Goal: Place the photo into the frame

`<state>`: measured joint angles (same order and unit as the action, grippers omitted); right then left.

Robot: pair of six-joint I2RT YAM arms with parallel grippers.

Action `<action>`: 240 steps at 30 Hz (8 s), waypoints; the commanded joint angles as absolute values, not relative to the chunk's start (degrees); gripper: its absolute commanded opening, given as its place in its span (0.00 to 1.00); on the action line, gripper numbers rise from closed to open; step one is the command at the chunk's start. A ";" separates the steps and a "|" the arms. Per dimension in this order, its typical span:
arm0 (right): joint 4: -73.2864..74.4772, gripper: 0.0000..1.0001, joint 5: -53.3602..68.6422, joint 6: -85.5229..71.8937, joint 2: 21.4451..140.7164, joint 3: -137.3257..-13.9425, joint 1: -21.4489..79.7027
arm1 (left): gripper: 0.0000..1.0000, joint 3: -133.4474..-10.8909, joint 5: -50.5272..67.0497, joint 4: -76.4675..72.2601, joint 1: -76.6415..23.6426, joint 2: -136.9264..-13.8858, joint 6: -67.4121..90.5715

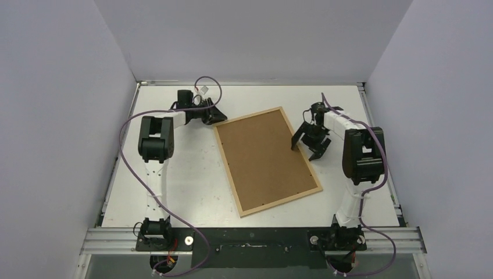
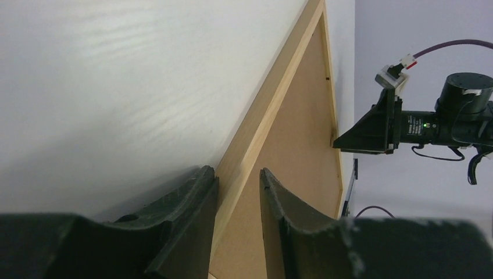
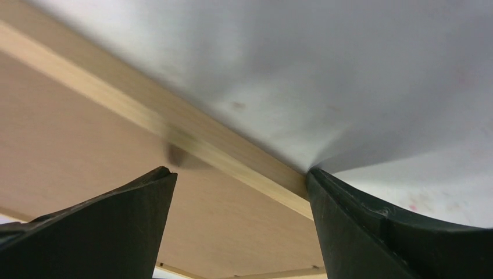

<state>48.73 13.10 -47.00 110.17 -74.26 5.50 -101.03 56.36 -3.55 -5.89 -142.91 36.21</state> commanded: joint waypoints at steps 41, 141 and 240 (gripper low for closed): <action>41.56 0.62 3.56 -27.48 128.38 -116.45 18.87 | 0.49 -106.54 29.37 39.16 -11.34 -123.82 1.33; 45.30 0.71 -5.42 -48.42 114.30 -89.31 47.98 | 0.00 -62.16 39.45 13.96 -14.49 -117.03 44.25; 38.45 0.58 -11.11 -49.21 112.62 -89.65 44.77 | 0.07 -62.70 43.01 17.34 -13.45 -115.12 37.34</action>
